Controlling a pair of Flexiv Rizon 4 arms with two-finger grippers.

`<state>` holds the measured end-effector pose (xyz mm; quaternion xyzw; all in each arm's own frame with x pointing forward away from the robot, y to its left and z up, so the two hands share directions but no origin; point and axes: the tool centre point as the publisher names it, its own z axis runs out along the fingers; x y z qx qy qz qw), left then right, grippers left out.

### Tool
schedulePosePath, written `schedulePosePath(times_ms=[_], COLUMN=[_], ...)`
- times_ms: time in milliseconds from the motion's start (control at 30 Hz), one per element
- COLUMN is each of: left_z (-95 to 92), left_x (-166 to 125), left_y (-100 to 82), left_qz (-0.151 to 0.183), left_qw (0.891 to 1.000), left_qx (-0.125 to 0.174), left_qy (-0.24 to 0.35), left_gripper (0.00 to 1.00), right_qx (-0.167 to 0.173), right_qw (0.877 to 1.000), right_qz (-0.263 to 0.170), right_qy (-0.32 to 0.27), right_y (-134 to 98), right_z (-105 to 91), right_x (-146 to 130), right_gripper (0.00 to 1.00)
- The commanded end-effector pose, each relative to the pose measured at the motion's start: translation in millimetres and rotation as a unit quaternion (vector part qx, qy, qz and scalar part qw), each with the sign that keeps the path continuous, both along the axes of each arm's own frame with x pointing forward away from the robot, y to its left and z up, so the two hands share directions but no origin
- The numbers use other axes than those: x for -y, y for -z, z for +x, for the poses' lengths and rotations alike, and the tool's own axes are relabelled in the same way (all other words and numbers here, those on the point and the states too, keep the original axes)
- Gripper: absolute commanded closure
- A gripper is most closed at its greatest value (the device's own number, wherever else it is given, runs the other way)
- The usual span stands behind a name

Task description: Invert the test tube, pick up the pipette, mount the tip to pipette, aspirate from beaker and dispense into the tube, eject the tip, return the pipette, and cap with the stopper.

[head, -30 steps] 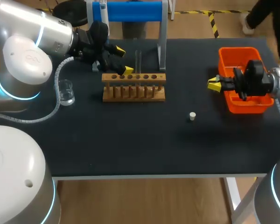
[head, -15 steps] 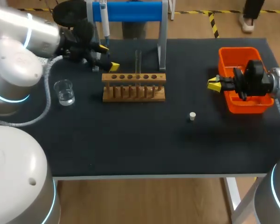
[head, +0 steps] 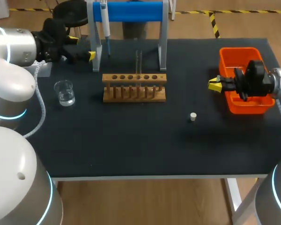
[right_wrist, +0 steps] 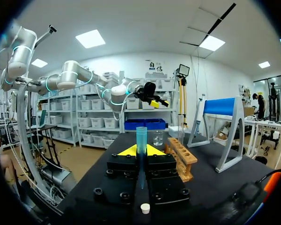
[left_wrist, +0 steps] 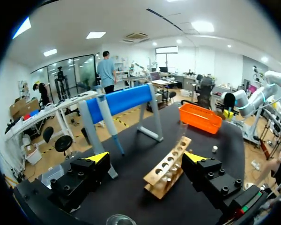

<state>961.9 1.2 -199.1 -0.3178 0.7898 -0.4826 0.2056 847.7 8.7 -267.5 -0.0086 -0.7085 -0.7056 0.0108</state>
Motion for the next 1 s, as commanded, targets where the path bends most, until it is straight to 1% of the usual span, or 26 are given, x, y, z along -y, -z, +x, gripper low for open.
schedulePosePath(times_ms=[33, 200, 233, 300, 367, 400, 533, 767, 967, 1000], left_z=[12.4, 28.7, 31.6, 37.4, 44.3, 47.2, 58.2, 74.7, 87.2, 88.9], left_x=[3.2, 0.0, -0.3, 0.2, -0.3, 0.4, 1.8, 11.7, 22.1, 23.1], left_y=[4.9, -2.3, -3.5, -4.6, -5.6, -6.1, -10.0, -12.1, -13.1, -13.3], left_qz=[-0.017, -0.023, -0.029, -0.024, -0.031, -0.027, -0.034, -0.046, -0.052, -0.058], left_qw=[0.999, 0.997, 0.996, 0.994, 0.992, 0.99, 0.983, 0.976, 0.967, 0.966], left_qx=[0.026, 0.045, 0.047, 0.054, 0.056, 0.062, 0.073, 0.072, 0.076, 0.078], left_qy=[-0.023, -0.066, -0.076, -0.087, -0.106, -0.123, -0.162, -0.199, -0.237, -0.24], left_gripper=[0.0, 0.0, 0.0, 0.0, 0.0, 0.0, 0.0, 0.0, 0.0, 0.0], right_qx=[0.0, 0.0, 0.0, 0.0, 0.0, 0.0, 0.0, 0.0, 0.0, 0.0], right_qw=[1.0, 1.0, 1.0, 1.0, 1.0, 1.0, 1.0, 1.0, 1.0, 1.0], right_qz=[-0.001, -0.001, -0.001, -0.001, -0.001, -0.001, -0.001, -0.001, -0.001, -0.001], right_qy=[-0.001, -0.001, -0.001, -0.001, -0.001, -0.001, -0.001, -0.001, -0.001, -0.001], right_y=[0.2, 0.2, 0.2, 0.2, 0.2, 0.2, 0.2, 0.2, 0.2, 0.2], right_z=[0.4, 0.4, 0.4, 0.4, 0.4, 0.4, 0.4, 0.4, 0.4, 0.4], right_x=[0.1, 0.1, 0.1, 0.1, 0.1, 0.1, 0.1, 0.1, 0.1, 0.1], right_gripper=[1.0, 1.0, 1.0, 1.0, 1.0, 1.0, 1.0, 1.0, 1.0, 1.0])
